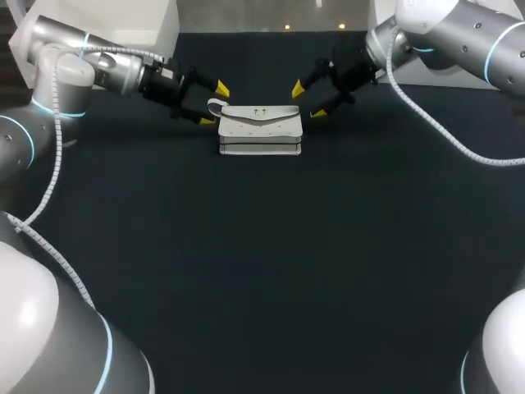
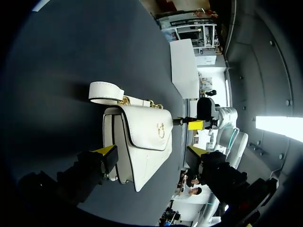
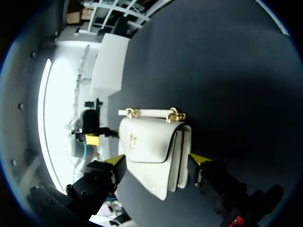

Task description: Pick up the bag, open it, inspect its contents, close it, and place it on the opposite side

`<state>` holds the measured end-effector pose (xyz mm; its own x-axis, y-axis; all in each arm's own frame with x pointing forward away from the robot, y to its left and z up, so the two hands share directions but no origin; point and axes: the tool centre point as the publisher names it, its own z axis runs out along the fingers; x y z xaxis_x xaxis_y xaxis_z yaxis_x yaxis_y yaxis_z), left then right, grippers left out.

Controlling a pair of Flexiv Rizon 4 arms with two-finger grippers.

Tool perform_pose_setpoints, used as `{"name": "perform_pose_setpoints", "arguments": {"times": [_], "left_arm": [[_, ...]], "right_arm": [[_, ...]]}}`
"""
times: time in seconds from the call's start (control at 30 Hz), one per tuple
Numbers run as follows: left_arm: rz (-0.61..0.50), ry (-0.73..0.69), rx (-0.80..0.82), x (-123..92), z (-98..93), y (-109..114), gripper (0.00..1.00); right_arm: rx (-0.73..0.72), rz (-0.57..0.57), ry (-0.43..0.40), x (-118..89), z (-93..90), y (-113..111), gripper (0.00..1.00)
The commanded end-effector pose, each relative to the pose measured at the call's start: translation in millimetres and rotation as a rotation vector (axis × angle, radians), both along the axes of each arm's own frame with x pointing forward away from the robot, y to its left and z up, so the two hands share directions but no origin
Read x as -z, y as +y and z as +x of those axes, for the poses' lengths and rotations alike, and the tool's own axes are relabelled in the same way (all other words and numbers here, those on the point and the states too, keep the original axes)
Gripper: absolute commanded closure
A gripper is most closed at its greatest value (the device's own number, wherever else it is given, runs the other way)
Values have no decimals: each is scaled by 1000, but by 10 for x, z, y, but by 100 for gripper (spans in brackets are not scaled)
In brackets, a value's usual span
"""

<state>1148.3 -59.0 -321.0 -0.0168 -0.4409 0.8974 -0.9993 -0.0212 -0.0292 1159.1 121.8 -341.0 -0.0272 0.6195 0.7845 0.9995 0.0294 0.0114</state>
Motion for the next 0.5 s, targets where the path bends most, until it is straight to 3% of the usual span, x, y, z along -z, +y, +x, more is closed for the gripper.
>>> {"name": "perform_pose_setpoints", "arguments": {"times": [0.03, 0.33, 0.4, 0.5], "left_arm": [[-53, 21, 38, 85, 60, -17, 0], [-72, 35, 31, 124, 37, -43, 0], [-77, 36, 29, 137, 43, -48, 3], [-82, 35, 23, 148, 53, -56, 13]], "right_arm": [[-50, 23, 45, 84, 84, 21, 18], [-59, 69, 73, 145, 27, 115, 20], [-63, 84, 78, 149, 8, 151, 21], [-70, 95, 86, 161, -13, 202, 31]]}}
